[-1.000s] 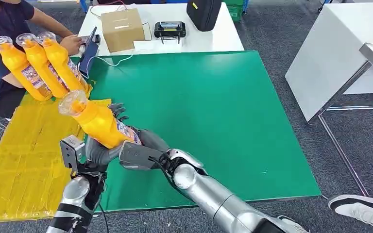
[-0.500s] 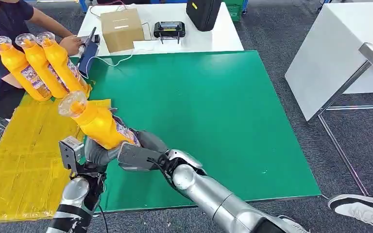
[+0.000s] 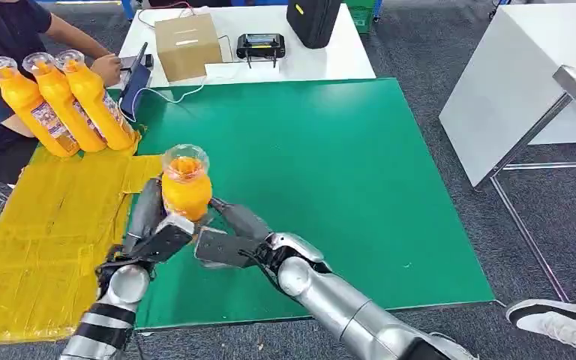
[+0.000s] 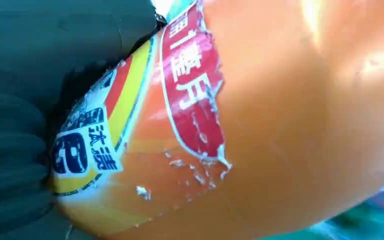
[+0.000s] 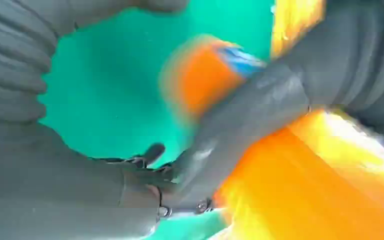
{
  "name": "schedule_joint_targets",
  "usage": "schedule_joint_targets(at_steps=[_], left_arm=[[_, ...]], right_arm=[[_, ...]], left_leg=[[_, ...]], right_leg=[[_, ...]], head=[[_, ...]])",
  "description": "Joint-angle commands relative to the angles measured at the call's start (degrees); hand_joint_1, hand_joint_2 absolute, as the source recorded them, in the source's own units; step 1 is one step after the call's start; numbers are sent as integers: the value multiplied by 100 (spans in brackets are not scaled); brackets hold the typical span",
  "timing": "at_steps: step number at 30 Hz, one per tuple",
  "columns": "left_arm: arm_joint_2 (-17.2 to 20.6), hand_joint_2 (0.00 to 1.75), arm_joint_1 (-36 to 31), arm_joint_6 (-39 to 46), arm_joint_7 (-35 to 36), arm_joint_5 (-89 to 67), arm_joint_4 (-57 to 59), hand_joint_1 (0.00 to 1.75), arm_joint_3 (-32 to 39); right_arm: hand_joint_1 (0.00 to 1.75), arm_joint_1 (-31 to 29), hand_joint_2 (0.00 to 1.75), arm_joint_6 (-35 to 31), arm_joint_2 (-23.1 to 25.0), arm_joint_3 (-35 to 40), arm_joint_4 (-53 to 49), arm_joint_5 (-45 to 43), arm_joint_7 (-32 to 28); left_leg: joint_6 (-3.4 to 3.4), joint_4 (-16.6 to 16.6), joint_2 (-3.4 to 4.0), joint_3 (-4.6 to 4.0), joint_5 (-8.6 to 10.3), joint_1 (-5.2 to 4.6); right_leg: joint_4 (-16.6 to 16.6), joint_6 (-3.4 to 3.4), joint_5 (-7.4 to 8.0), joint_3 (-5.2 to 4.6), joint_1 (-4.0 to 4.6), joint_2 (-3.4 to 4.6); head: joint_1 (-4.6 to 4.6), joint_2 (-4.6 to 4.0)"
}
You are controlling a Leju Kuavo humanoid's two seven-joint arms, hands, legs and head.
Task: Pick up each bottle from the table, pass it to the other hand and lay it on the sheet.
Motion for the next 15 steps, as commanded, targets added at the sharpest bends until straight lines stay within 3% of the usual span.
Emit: schedule_joint_targets(at_steps=[1,3,10,12,15], left_arm=[[1224,175,-385,639,972,-3052,1871,175,110],[1366,175,-358,702,1066,-3319,2085,175,104],[1331,175,-392,701,1058,-3310,2091,175,100],[1610,175,-392,469,1396,-3614,2178,175,-103],[1972,175,-499,265,1279,-3614,2619,175,-42]], right_arm=[[0,-144,175,258,-961,-447,-1001,103,32],[0,-148,175,303,-1065,-499,-1094,88,35],[0,-122,175,300,-1044,-488,-1105,87,33],[0,-157,175,294,-1168,-511,-1185,70,15],[0,-221,175,345,-1425,-670,-1442,13,91]], left_leg=[[-8,-7,-18,20,-1,4],[-8,-5,-21,24,-3,6],[-9,0,-29,14,-3,8],[-10,1,-30,15,-5,9],[-10,2,-25,11,-4,9]], right_leg=[[-3,-6,-6,18,-1,21],[1,-6,-10,21,0,23],[3,-7,-12,16,-1,15],[3,-9,-12,19,-1,19],[4,-9,-10,14,1,21]], head=[[0,0],[2,0],[2,0],[2,0],[2,0]])
